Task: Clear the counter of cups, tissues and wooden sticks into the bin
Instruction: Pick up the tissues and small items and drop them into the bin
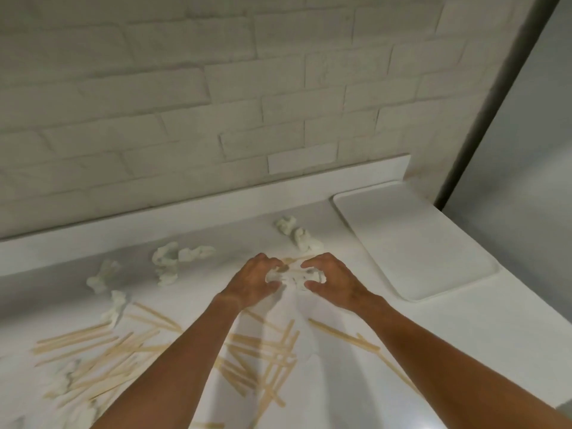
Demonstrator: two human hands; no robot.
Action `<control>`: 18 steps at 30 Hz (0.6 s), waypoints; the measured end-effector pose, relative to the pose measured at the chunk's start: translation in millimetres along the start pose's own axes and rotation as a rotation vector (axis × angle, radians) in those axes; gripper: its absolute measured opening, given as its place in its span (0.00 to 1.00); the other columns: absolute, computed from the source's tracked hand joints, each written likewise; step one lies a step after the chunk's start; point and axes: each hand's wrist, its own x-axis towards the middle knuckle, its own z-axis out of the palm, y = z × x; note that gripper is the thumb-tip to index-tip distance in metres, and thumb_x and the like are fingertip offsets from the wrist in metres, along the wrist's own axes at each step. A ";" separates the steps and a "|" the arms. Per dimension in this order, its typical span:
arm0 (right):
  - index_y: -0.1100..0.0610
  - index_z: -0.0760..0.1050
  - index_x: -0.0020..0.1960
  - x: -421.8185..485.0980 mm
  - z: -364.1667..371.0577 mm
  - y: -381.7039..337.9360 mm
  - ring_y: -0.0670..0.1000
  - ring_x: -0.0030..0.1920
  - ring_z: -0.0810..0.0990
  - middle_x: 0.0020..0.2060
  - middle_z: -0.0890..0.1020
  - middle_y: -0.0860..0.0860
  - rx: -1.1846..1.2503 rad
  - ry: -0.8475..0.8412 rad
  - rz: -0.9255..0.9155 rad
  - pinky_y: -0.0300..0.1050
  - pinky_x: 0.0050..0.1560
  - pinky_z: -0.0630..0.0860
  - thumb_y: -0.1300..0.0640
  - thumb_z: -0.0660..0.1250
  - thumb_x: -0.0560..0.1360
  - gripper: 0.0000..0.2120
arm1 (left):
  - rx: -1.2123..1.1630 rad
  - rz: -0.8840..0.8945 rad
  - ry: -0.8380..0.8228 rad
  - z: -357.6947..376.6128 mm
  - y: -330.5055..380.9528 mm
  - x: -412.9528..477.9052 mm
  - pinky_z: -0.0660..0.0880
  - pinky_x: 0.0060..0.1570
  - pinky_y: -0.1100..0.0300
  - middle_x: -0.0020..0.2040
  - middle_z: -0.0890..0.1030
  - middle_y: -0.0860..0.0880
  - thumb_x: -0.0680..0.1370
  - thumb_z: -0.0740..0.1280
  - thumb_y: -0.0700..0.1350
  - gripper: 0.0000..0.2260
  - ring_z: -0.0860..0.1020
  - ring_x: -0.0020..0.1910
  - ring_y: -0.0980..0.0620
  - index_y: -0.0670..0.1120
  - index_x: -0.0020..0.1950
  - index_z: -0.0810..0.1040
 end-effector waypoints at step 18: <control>0.53 0.82 0.46 -32.2 -29.4 12.1 0.46 0.41 0.79 0.42 0.82 0.48 0.000 0.042 0.123 0.41 0.44 0.76 0.56 0.70 0.73 0.03 | -0.211 -0.029 0.076 -4.0 21.9 -10.4 0.73 0.51 0.65 0.51 0.80 0.51 0.78 0.68 0.45 0.08 0.78 0.49 0.54 0.46 0.54 0.83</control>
